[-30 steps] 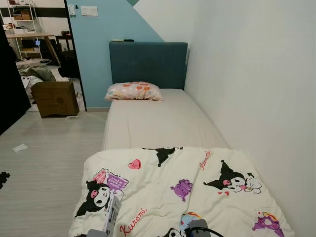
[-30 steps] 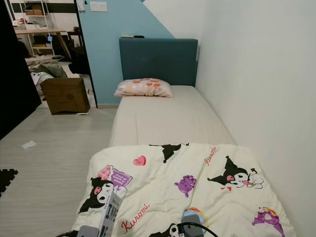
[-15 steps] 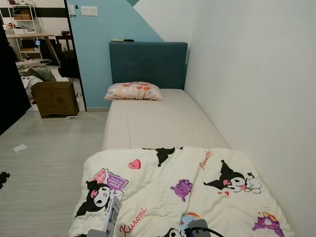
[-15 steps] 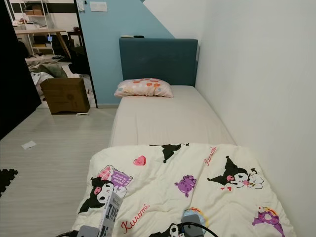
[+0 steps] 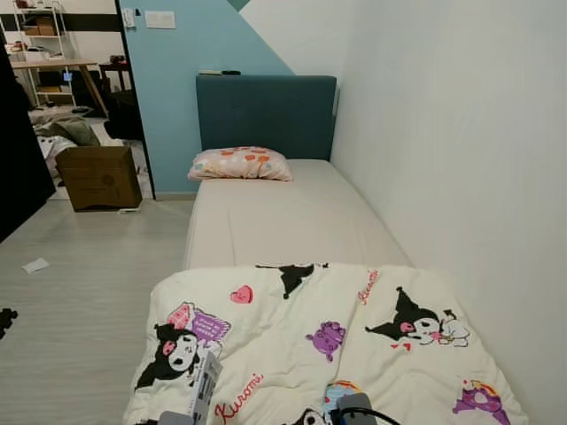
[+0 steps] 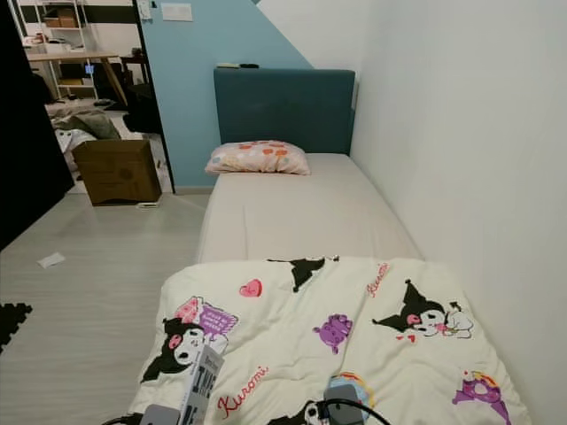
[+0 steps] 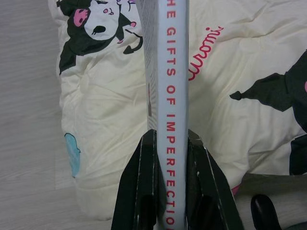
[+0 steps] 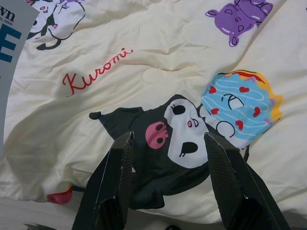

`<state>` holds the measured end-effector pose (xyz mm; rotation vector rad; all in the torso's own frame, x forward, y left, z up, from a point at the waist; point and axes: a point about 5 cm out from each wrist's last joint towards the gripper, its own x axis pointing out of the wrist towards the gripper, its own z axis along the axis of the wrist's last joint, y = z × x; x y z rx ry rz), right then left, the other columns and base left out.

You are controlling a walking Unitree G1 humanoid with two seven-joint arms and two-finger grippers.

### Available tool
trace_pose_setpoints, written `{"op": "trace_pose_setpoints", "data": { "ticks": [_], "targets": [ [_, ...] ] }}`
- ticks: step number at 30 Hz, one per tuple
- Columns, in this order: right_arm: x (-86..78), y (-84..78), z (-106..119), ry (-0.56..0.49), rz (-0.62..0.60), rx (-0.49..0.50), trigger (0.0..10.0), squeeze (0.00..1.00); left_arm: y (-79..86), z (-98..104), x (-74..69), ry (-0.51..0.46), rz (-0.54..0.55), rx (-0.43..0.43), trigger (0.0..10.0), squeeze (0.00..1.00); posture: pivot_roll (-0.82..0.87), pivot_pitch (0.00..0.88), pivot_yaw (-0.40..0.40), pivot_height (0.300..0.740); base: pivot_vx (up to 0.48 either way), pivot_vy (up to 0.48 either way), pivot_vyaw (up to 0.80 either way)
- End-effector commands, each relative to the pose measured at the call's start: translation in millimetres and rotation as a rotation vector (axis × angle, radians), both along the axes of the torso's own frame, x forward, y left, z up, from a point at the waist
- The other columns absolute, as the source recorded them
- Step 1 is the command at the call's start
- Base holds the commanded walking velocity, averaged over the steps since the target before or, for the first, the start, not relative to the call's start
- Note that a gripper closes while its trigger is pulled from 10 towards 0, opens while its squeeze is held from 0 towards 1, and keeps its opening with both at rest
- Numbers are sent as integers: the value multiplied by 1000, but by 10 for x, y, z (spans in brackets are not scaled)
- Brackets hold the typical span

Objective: Clean up the room

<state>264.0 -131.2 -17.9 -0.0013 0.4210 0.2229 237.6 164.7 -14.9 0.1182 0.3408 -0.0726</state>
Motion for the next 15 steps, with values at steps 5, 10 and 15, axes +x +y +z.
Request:
{"op": "trace_pose_setpoints", "data": {
  "ticks": [5, 10, 15],
  "targets": [
    [-55, 1, -48, 19, 0, 10, 10000, 0, -7, 42, 25, -23, -3, -6, 10000, 0, 9, 102, -12, 740, 0, 0, 0],
    [-58, 1, -49, 19, 0, 15, 10000, 0, -5, 39, 24, -22, -3, -6, 10000, 0, 9, 99, -13, 740, 0, 0, 0],
    [-62, 1, -55, 25, -5, 22, 10000, 0, -5, 38, 24, -21, -5, -7, 10000, 0, 9, 97, -14, 740, 0, 0, 0]
  ]
}}
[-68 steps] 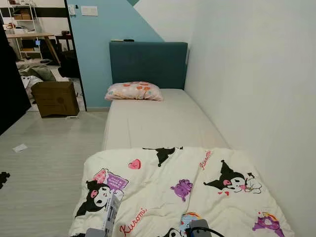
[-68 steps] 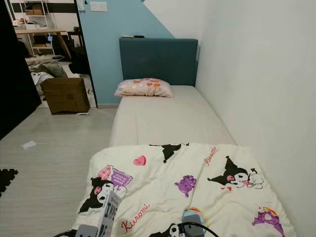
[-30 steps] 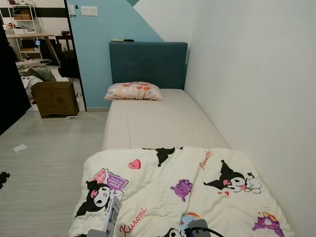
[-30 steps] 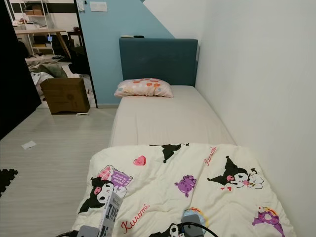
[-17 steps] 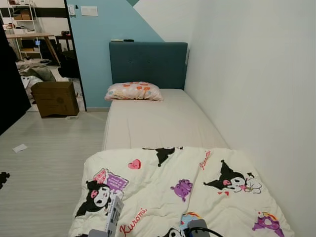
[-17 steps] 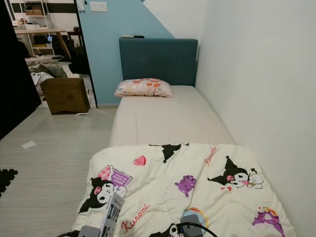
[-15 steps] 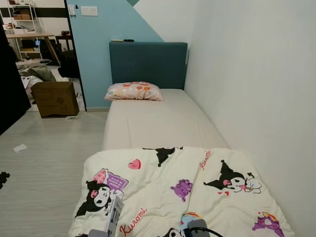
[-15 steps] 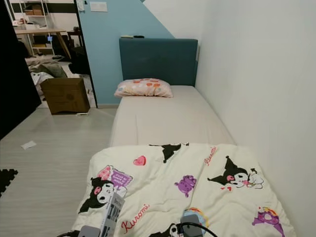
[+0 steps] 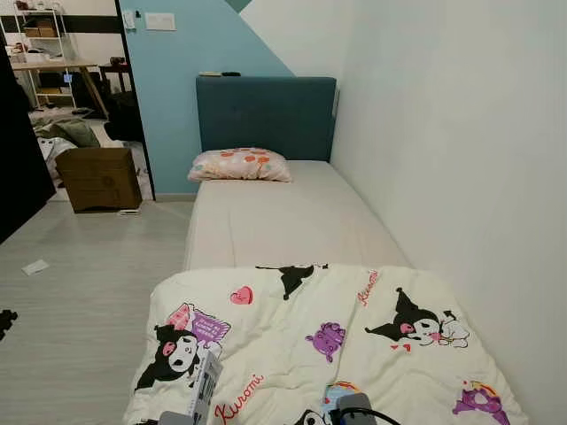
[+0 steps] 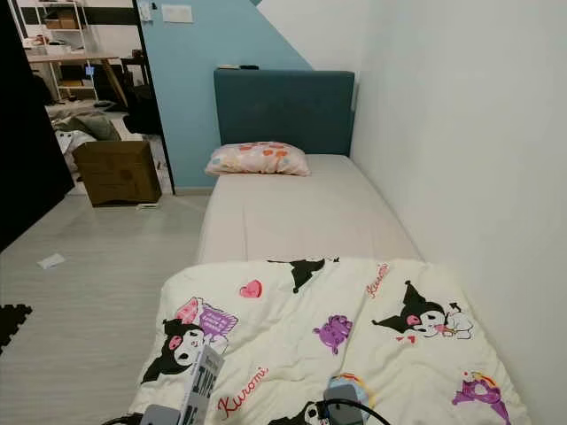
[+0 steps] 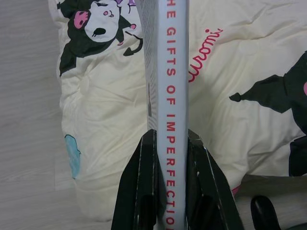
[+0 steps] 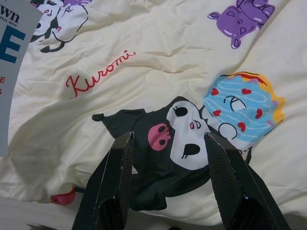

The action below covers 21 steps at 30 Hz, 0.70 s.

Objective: Clean up the room

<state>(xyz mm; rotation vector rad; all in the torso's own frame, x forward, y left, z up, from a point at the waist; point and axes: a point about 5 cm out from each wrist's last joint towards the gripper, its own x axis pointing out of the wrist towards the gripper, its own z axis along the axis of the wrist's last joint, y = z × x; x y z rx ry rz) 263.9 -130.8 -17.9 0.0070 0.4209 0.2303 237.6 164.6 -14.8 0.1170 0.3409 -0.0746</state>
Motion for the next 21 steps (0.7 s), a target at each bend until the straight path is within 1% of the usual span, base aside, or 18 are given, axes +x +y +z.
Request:
{"op": "trace_pose_setpoints", "data": {
  "ticks": [1, 21],
  "targets": [
    [-61, -4, -56, 26, -11, 13, 10000, 0, -5, 39, 24, -21, -4, -6, 10000, 0, 9, 97, -14, 740, 0, 0, 0],
    [-60, -2, -55, 26, -13, 17, 10000, 0, -4, 36, 21, -19, -2, -9, 10000, 0, 9, 100, -15, 740, 0, 0, 0]
  ]
}}
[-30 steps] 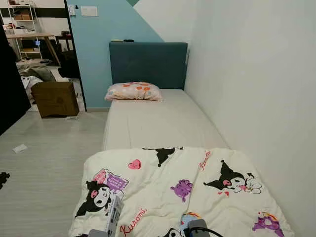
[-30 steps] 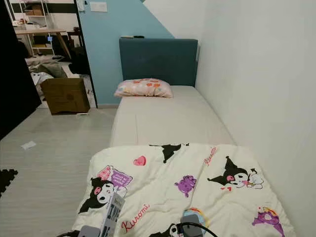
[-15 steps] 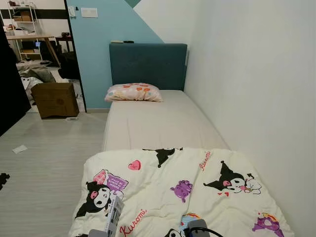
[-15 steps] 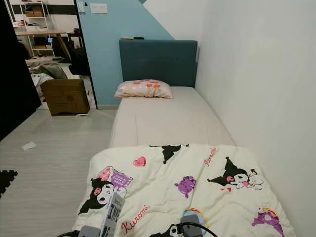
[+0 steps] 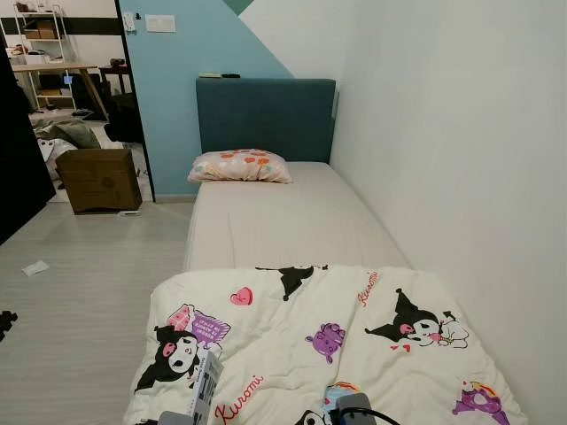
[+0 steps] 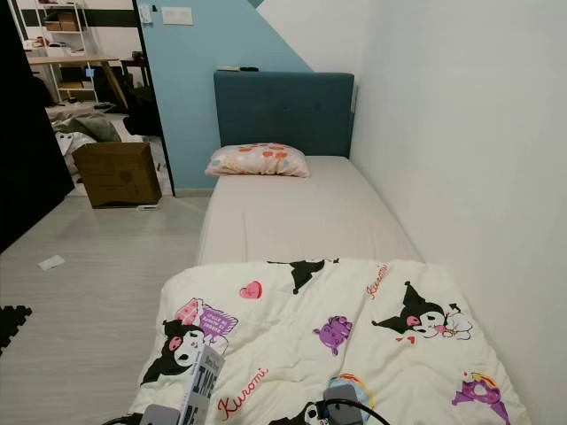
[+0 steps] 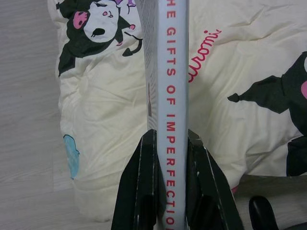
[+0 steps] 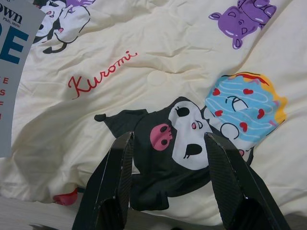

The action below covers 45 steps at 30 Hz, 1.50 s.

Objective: Clean up the room

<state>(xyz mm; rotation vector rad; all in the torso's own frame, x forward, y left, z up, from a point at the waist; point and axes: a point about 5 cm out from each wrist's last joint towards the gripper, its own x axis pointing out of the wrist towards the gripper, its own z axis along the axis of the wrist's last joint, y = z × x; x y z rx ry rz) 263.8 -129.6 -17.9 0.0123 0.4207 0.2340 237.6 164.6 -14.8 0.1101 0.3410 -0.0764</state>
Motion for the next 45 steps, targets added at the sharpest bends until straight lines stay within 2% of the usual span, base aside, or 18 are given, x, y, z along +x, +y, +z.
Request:
{"op": "trace_pose_setpoints", "data": {
  "ticks": [1, 45],
  "targets": [
    [-59, -14, -55, 25, -16, 11, 10000, 0, -4, 36, 21, -20, -1, -2, 10000, 0, 9, 100, -15, 740, 0, 0, 0],
    [-42, -18, -39, 16, -9, 3, 10000, 0, -17, 38, 31, -20, 1, -4, 10000, 0, 6, 101, -17, 740, 0, 0, 0]
  ]
}}
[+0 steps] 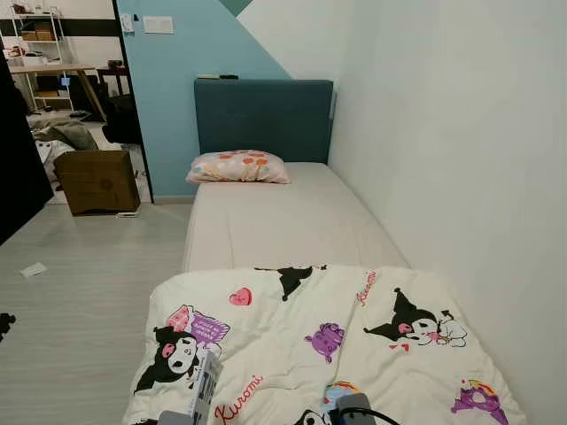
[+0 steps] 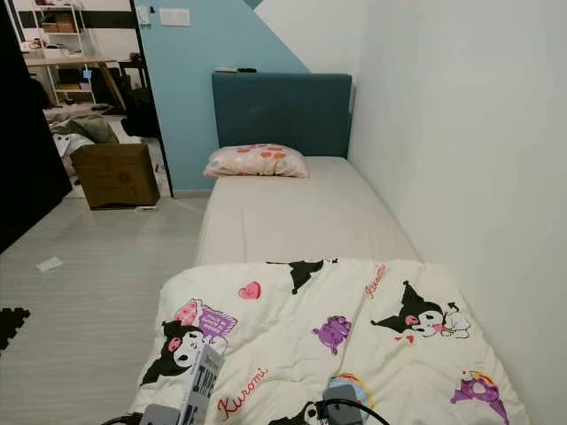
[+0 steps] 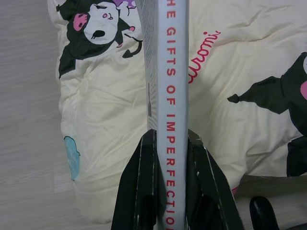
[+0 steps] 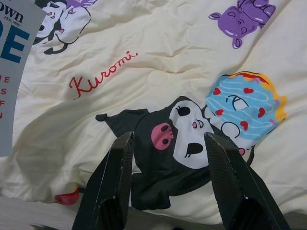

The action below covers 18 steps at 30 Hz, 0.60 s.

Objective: Clean up the room

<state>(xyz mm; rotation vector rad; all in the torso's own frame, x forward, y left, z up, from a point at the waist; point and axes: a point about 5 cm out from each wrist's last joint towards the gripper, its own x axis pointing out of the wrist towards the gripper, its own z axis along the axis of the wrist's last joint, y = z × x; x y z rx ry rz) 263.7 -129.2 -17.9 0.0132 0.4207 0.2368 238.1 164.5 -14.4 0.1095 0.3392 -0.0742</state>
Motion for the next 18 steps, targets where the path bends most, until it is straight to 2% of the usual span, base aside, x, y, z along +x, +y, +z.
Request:
{"op": "trace_pose_setpoints", "data": {
  "ticks": [1, 18],
  "targets": [
    [-42, -21, -38, 15, -11, 1, 10000, 0, -14, 32, 23, -18, 0, -3, 10000, 0, 6, 101, -17, 740, 0, 0, 0],
    [-26, -21, -30, 14, -14, -3, 10000, 0, -1, 42, 44, -22, 6, 7, 10000, 0, 9, 108, -15, 740, 0, 0, 0]
  ]
}}
